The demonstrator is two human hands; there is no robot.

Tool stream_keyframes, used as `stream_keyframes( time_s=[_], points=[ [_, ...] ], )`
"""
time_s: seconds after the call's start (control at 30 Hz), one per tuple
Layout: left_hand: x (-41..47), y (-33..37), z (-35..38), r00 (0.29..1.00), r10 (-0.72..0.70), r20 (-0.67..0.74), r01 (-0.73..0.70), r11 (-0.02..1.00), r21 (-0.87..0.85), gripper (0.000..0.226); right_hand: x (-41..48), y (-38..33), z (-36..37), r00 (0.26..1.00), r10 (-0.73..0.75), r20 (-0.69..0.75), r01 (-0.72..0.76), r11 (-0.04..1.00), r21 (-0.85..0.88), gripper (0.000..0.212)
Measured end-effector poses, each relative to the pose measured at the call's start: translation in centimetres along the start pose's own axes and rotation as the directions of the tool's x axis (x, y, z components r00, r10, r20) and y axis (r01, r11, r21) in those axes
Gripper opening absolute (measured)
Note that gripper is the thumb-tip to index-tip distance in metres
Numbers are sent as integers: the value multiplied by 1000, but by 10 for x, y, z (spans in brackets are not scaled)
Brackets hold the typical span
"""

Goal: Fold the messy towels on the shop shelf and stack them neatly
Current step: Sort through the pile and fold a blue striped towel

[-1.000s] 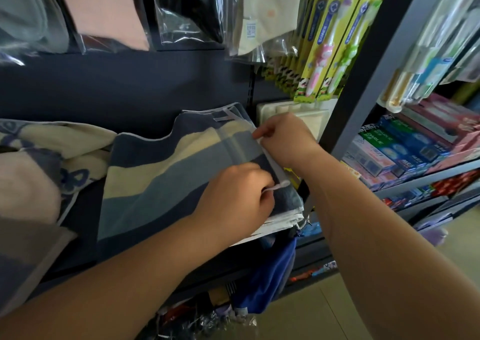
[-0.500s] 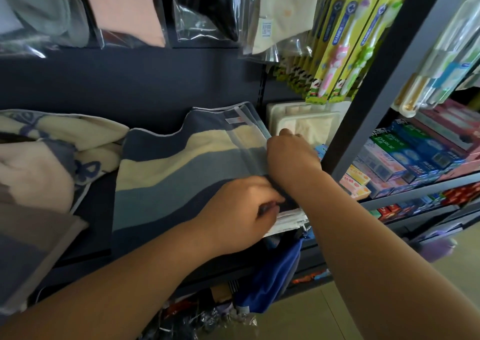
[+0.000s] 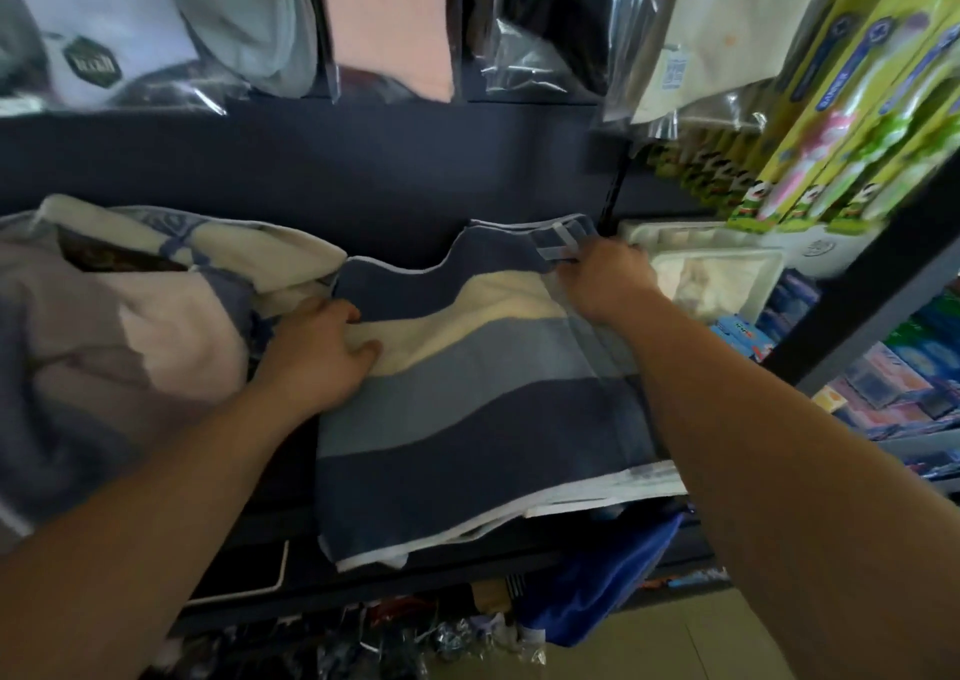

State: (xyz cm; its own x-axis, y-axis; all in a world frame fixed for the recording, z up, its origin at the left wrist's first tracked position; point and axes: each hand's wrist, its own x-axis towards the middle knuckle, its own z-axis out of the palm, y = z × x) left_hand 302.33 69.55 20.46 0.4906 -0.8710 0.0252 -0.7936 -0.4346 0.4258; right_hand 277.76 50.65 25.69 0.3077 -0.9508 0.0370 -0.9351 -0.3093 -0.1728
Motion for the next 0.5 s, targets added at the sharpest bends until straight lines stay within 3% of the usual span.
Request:
stream_keyframes(
  time_s=[0.17, 0.33, 0.5],
  points=[
    [43, 2, 4, 999, -42, -3, 41, 997, -70, 60, 26, 3, -1, 984, 165, -62, -160, 984, 81, 40],
    [81, 1, 2, 996, -87, 26, 89, 990, -105, 40, 37, 0, 4, 974, 220, -53, -213, 970, 116, 47],
    [101, -9, -3, 993, -103, 48, 113, 952, -283, 60, 39, 6, 2, 973, 221, -68, -195, 944, 267, 36]
  ],
)
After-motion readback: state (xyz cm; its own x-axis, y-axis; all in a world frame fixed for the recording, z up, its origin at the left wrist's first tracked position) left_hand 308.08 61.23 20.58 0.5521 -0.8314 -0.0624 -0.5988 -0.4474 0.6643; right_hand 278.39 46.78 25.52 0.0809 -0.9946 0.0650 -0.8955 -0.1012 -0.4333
